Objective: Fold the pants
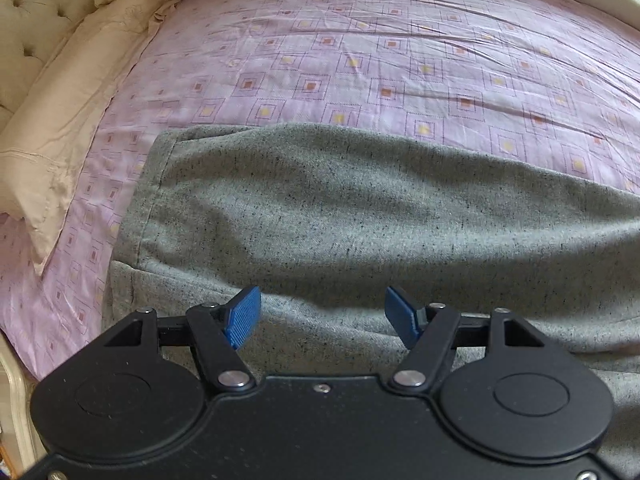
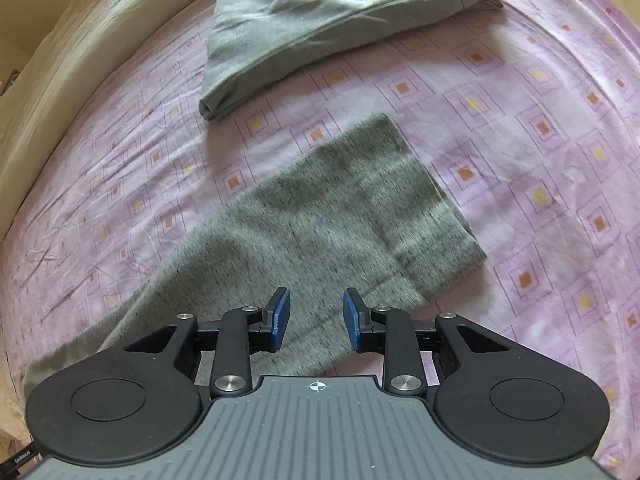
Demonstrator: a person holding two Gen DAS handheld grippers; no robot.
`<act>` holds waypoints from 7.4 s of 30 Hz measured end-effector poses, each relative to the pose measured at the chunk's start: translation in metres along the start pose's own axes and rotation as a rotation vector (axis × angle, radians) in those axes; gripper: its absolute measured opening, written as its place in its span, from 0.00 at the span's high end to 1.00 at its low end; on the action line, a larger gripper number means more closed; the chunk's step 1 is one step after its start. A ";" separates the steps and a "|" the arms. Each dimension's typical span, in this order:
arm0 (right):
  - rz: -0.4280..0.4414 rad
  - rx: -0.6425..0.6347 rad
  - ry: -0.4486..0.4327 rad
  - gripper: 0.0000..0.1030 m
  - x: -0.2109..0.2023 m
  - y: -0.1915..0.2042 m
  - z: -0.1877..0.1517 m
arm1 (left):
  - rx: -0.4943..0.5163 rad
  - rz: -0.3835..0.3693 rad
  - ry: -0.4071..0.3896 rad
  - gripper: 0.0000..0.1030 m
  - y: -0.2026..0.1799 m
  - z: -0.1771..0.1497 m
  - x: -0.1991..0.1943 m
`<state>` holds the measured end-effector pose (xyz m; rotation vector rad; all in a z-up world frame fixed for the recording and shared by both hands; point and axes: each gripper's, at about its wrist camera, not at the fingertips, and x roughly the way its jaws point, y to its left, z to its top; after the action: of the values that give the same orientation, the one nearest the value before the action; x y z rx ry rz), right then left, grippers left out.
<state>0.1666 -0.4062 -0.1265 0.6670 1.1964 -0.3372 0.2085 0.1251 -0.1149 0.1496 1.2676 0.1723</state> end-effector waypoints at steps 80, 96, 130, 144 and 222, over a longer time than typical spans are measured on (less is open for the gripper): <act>0.223 0.128 -0.295 0.96 -0.097 0.039 0.025 | -0.116 -0.366 -0.194 0.97 -0.026 0.149 -0.062; -0.106 -0.855 -0.043 0.72 0.016 0.105 0.013 | -0.021 -0.242 0.127 0.68 -0.041 0.030 -0.008; 0.049 -1.244 0.291 0.95 0.059 0.112 0.005 | -0.132 -0.241 0.206 0.55 -0.054 0.067 0.028; 0.020 -1.385 0.141 0.95 -0.004 0.105 -0.081 | -0.372 -0.297 0.344 0.34 -0.040 0.143 0.097; 0.084 -0.531 0.136 0.94 -0.020 -0.057 -0.129 | -0.276 -0.143 0.310 0.94 -0.042 -0.098 0.026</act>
<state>0.0311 -0.3690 -0.1515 0.2772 1.3122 0.1019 0.1238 0.0908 -0.1764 -0.2123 1.5424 0.2521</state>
